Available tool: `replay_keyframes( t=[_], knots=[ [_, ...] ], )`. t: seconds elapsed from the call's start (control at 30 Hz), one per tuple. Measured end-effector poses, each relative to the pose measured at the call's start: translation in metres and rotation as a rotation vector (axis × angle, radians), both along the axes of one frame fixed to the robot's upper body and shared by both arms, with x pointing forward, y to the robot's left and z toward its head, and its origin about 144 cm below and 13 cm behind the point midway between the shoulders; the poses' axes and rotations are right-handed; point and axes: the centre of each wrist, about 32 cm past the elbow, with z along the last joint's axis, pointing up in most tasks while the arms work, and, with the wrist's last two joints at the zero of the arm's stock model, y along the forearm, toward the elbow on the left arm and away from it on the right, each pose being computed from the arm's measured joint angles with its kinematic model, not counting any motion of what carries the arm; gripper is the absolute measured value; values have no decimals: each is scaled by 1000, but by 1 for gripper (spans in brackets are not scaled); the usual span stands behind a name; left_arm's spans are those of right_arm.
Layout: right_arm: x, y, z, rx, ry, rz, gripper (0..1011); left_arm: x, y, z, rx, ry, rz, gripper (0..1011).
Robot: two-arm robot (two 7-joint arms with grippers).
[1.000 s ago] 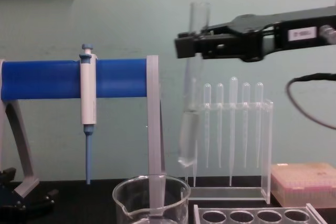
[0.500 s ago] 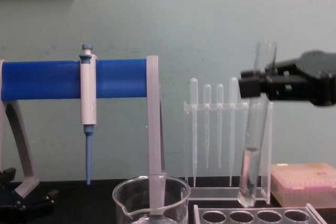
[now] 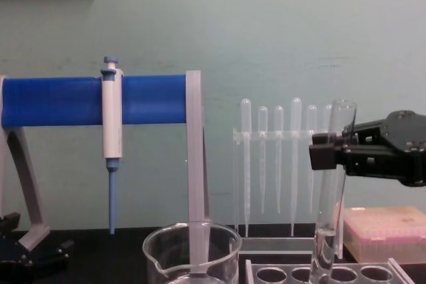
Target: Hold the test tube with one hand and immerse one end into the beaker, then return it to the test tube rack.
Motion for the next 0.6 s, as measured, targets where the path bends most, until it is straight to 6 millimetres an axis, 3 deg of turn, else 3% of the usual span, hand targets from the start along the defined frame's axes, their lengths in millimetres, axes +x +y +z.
replay_keyframes(
  t=[0.6],
  knots=[
    [2,-1,-18,-10,4,-19,234,0,0,0,0,0,0,1000]
  ],
)
